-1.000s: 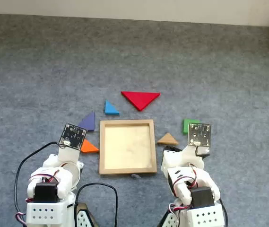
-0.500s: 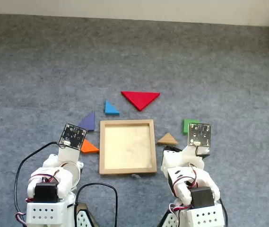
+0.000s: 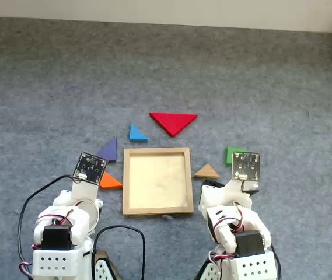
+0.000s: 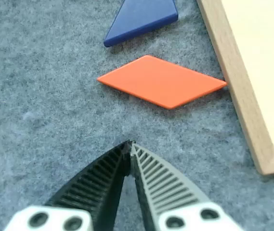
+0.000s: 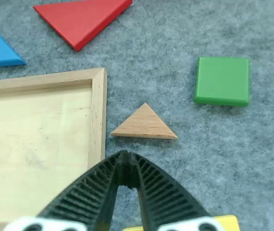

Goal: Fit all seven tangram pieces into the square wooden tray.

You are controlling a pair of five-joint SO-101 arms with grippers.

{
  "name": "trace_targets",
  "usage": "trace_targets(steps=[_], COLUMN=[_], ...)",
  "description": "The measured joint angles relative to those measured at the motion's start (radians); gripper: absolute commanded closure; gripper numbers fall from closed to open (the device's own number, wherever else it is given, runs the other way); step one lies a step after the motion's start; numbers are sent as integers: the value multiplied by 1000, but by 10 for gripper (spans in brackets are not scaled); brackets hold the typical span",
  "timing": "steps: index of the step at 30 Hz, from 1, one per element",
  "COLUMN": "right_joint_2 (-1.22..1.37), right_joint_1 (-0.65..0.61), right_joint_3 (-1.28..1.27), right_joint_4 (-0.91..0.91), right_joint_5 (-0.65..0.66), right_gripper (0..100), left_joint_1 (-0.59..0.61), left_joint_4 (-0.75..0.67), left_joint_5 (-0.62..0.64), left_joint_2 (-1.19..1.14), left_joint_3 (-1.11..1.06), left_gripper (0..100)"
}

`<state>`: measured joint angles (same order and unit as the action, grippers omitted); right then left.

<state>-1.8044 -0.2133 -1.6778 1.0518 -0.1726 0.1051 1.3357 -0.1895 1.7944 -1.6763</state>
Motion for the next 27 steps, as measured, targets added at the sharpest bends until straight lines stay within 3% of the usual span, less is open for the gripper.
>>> trace_targets(steps=[14,18,27], right_joint_2=[0,0,86], right_joint_1=[-29,61,126], right_joint_3=[0,12,324], right_joint_4=[0,2,230], right_joint_5=[0,0,25], right_gripper=[995,995,995], left_joint_1=[0,0,0], left_joint_4=[0,0,0], left_joint_5=[0,0,0], left_joint_2=[0,0,0], left_joint_3=[0,0,0], left_gripper=[993,993,993])
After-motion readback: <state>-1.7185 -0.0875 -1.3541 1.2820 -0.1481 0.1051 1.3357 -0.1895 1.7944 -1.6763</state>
